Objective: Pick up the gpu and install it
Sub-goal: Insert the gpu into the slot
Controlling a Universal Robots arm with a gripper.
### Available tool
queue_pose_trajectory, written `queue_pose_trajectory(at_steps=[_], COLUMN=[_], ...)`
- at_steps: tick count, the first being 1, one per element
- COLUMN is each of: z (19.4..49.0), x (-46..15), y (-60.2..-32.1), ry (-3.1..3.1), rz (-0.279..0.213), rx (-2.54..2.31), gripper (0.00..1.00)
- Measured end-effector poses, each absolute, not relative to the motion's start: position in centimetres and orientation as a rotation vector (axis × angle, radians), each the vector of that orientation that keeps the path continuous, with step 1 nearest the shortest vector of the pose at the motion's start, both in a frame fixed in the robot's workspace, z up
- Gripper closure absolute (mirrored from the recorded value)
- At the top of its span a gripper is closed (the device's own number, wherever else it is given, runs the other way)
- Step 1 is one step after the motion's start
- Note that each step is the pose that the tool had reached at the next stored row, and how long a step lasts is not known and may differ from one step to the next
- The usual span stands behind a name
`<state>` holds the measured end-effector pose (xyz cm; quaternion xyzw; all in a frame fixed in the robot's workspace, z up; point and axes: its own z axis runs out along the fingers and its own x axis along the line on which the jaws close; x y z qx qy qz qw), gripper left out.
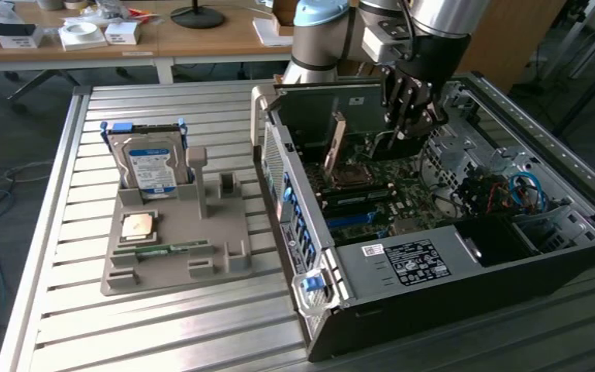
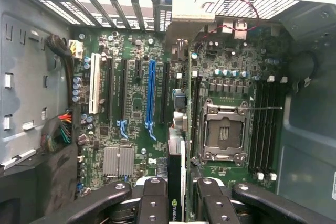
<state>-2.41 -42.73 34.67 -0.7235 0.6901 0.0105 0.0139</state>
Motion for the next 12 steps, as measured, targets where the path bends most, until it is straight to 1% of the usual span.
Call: queue_pose_trajectory(at_steps=[12], z=[34.65], x=[-2.42], y=[-43.29], ry=[2.173], rz=[0.032], rx=[-2.229], gripper=[0.74])
